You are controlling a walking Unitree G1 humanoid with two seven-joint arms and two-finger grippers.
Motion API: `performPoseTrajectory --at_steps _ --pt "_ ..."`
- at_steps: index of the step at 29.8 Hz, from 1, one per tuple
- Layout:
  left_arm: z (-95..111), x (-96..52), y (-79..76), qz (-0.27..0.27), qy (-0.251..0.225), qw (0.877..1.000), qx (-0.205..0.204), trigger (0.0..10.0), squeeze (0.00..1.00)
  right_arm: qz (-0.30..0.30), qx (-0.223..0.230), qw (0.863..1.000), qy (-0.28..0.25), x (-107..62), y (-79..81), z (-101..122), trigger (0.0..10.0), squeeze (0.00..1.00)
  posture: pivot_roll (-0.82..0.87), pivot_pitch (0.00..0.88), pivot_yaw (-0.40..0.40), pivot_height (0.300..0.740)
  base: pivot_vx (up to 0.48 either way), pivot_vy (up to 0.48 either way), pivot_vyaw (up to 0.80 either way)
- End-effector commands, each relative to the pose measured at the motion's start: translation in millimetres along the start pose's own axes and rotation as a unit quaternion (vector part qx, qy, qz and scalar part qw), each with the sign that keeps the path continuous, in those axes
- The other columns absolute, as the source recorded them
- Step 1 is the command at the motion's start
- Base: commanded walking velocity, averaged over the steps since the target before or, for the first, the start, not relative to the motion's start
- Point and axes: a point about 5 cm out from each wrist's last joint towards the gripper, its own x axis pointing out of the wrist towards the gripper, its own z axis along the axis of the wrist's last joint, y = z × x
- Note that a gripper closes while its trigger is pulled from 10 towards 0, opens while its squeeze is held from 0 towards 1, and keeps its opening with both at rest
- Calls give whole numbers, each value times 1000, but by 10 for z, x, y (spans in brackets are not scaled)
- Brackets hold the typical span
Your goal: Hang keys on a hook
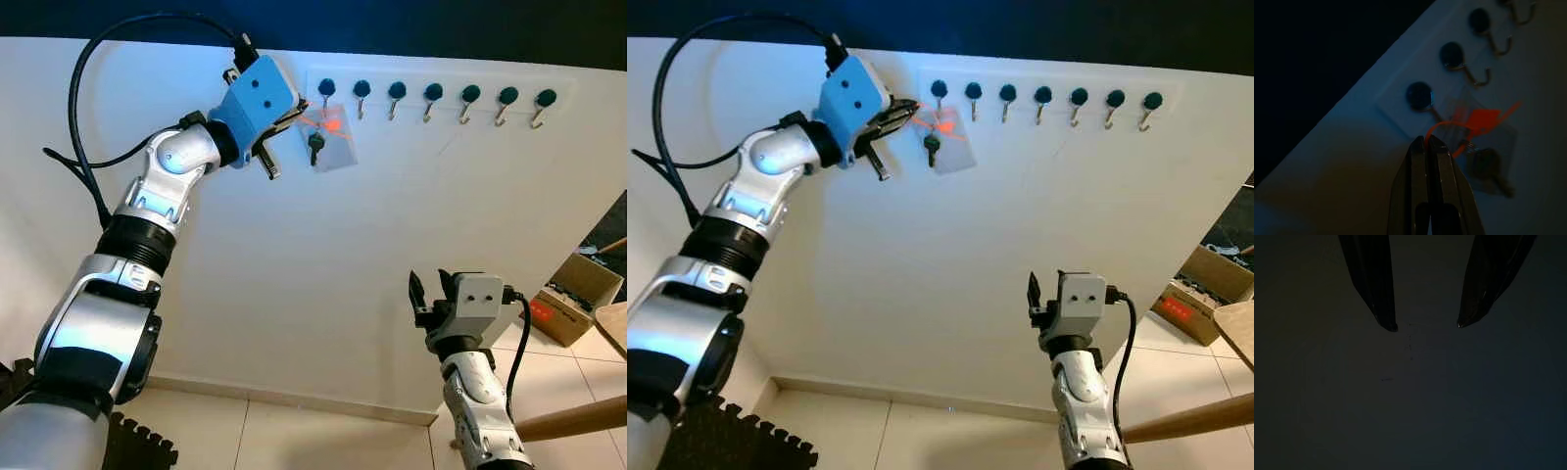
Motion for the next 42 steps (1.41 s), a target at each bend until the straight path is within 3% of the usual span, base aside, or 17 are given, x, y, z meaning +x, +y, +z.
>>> performPoseTrajectory --at_steps 1,9,22,42 --pt "55 44 17 10 -10 1000 4 10000 0 0 0 1000 6 -34 -5 -25 10000 0 88 132 23 740 0 0 0" --pt "114 104 -10 8 -29 1000 -7 10000 0 -3 0 1000 8 -46 -14 -30 10000 0 92 136 26 740 0 0 0" --pt "192 254 -300 -32 -62 997 -30 10000 0 -4 4 1000 10 -46 14 -43 10000 0 94 142 31 740 0 0 0" --pt "45 270 -151 34 12 999 -16 10000 0 -5 6 1000 11 -67 23 -49 10000 0 99 150 38 740 0 0 0"
